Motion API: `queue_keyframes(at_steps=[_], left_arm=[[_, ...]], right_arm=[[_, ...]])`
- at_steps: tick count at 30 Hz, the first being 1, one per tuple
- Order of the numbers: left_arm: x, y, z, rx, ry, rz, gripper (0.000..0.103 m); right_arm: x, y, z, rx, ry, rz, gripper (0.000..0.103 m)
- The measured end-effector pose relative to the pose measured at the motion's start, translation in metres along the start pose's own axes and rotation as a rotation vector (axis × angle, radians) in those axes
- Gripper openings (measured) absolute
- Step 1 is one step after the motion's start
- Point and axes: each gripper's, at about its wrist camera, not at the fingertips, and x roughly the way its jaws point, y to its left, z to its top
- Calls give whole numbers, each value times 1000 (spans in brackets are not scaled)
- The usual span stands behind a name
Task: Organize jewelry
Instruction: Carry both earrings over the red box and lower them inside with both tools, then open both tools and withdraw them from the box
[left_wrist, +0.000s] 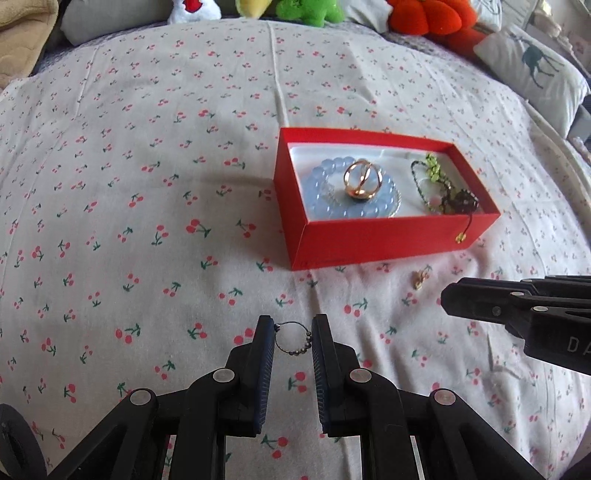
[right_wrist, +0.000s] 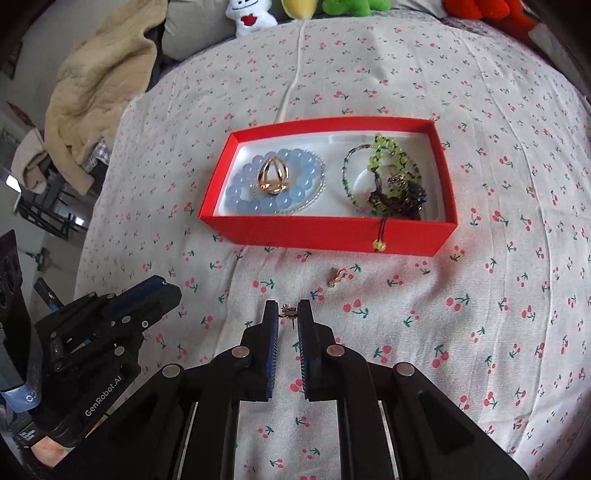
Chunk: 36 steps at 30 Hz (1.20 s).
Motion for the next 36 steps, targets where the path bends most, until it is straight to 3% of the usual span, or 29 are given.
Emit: queue_keyframes(at_steps=[12, 29, 36], left_arm=[[15, -21, 44, -63, -95, -82, 15], [48, -38, 64, -69, -75, -72, 17], [41, -36, 63, -67, -85, -46, 36]], right_arm=[[-23, -28, 33, 92, -107, 24, 11], [-10, -53, 53, 138, -103, 29, 12], [-14, -51, 54, 116, -109, 53, 13]])
